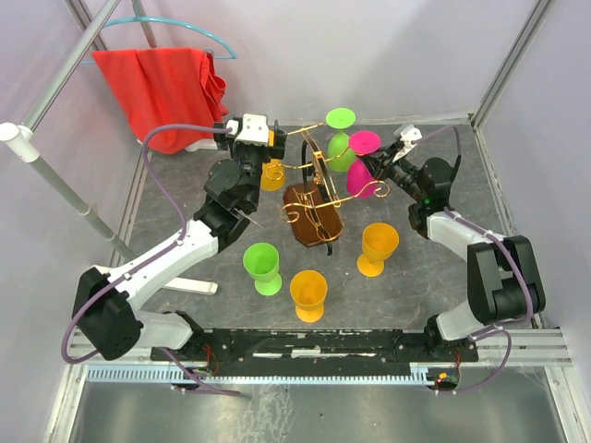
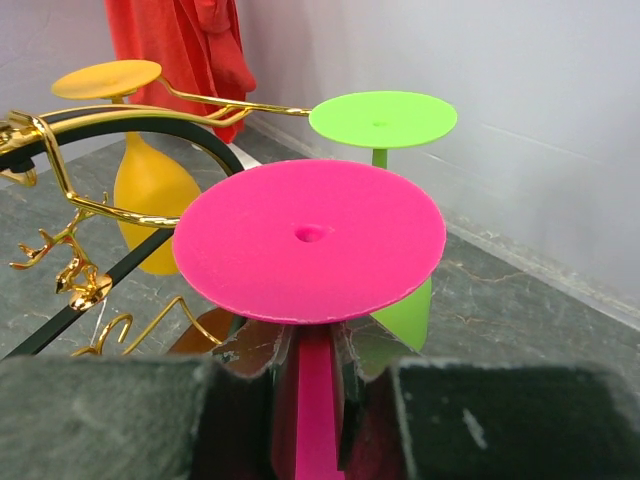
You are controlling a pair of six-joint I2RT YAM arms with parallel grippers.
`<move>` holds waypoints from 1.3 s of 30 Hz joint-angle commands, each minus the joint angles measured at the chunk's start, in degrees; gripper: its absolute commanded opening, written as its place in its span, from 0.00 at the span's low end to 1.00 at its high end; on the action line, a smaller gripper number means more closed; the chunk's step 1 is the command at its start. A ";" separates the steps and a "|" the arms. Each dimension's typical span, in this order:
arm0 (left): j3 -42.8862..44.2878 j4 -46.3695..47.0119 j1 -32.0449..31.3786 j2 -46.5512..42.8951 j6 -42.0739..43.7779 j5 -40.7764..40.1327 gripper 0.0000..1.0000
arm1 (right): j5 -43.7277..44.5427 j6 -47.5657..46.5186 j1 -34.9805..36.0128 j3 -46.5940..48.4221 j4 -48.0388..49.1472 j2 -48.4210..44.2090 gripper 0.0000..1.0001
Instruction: Place the wine glass upside down on the wine glass rack
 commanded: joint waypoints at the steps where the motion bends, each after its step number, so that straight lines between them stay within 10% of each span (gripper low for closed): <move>1: 1.28 2.70 0.30 -0.54 -1.42 -0.34 0.99 | 1.02 -3.63 -0.18 -0.78 -1.73 -4.26 0.01; 17: 0.02 2.66 0.30 -1.73 -1.75 -0.43 0.99 | -2.90 -3.74 0.47 -4.32 -2.43 -6.20 0.01; 27: 0.03 2.53 0.31 -1.58 -1.77 -0.15 0.99 | 1.90 -7.79 0.51 -8.71 -9.30 -12.80 0.36; 39: 0.33 1.84 0.44 -1.85 -1.54 0.38 0.99 | 9.70 -11.78 0.51 -12.06 -21.48 -21.55 0.45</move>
